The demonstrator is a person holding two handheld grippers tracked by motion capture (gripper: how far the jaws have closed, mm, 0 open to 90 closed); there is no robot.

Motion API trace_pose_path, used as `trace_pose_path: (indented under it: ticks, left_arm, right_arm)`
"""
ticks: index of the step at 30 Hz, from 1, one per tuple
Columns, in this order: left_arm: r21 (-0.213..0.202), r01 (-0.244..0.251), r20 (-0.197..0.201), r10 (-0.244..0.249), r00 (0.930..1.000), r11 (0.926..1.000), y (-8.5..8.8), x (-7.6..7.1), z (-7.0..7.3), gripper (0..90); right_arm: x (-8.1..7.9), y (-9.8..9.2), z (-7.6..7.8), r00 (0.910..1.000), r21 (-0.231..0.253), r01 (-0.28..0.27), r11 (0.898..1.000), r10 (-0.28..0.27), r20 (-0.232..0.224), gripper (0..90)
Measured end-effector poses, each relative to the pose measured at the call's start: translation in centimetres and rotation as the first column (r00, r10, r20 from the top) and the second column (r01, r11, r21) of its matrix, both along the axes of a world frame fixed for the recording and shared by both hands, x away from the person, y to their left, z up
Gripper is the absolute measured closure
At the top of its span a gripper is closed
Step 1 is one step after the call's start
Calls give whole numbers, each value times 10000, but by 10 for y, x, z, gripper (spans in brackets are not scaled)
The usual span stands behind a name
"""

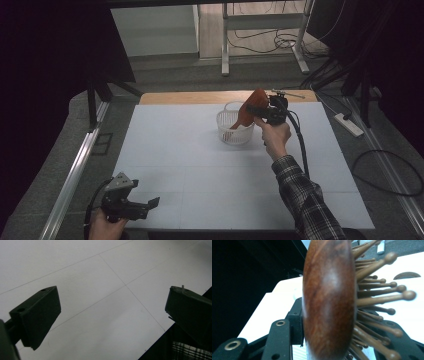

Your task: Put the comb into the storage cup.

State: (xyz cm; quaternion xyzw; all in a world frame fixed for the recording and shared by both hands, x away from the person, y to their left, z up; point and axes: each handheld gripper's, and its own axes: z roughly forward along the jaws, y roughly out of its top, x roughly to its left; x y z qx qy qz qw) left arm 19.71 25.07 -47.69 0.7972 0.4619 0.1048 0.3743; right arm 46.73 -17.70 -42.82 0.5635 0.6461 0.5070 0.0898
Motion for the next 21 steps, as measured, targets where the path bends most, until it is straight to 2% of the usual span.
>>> trace_pose_path:
  ticks: [6,15,21]
  left_arm:
    - [19,4,-20,-4,10000,10000,0,0,0,10]
    - [38,3,-48,-3,10000,10000,-1,1,0,11]
    - [61,-2,-55,3,10000,10000,-1,1,0,11]
  right_arm:
    - [-2,-3,-3,9997,-43,249,9997,-249,5,479]
    - [-4,-10,-9,9992,328,369,9988,-364,-160,450]
    - [-5,-11,-10,9992,181,393,9991,-391,-111,423]
